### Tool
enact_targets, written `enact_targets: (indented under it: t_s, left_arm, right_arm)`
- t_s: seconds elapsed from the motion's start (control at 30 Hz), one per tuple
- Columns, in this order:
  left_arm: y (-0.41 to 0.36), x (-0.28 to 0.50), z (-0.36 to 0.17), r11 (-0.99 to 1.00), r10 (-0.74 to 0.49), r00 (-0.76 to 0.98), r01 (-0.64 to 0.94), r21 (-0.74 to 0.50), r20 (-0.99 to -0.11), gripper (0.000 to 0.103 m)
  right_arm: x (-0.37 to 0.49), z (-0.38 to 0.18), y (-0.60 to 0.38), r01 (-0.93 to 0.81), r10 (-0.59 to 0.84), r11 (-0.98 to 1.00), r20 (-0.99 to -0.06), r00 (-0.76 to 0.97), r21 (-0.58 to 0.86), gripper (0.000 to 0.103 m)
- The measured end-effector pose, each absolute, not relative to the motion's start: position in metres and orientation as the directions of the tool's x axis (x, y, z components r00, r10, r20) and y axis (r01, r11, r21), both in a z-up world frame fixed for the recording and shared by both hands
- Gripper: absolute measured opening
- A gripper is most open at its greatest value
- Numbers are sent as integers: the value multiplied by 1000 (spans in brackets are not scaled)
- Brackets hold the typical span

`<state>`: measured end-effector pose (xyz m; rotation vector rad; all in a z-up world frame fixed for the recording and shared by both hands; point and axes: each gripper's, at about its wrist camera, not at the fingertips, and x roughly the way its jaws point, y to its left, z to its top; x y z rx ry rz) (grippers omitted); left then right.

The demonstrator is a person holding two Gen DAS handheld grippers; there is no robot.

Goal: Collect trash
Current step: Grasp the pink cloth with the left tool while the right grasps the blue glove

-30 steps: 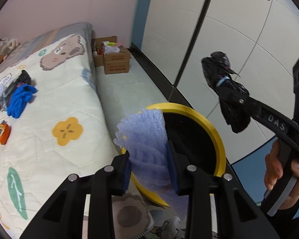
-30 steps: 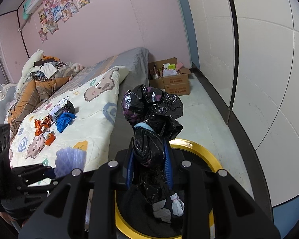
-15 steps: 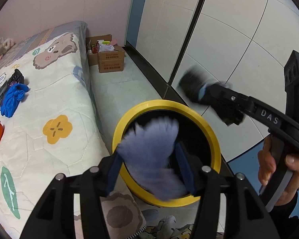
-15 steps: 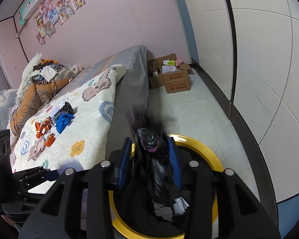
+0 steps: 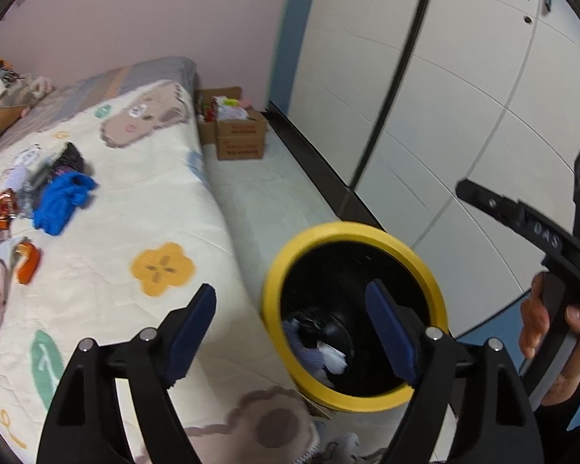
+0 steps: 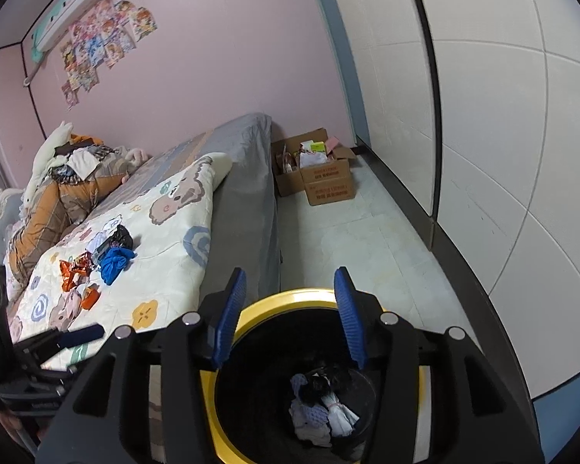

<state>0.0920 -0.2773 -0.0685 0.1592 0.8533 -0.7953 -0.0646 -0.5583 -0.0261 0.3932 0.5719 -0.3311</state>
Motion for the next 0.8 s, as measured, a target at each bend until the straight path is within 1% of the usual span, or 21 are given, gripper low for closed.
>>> enact_targets:
  t_s: [0.1,0.27,0.37,0.5,0.6,0.8]
  left_arm:
    - [-263,102,-63,735,-545,439,660,-155,-714,79]
    - [-236,118,-53,780,-514,508,612,-130,-691,83]
    - [-219,128,-49,803,-498,538,583,-126,-681,86]
    - [-191,146,-44,840,-452,590,533,-97,-669,88]
    - [-167,160,-42,869,-414,626,489,-81,-661,90]
    - [-113,197,-48,921,-331,662,383,-77,-673,90]
  right_arm:
    - [-55,-23,-547,376,-167,887,-574,802,268,46]
    - [-35,-16,-523,317,-122,909,-555,823,271,50]
    - [-18,-10,-504,269,-88,925,-539,838,267,55]
    - [7,-5,-475,198,-36,945,-519,854,260,60]
    - [26,-3,-454,153,-2,956,-515,857,251,61]
    - [70,-7,-417,87,66,961,-527,847,261,66]
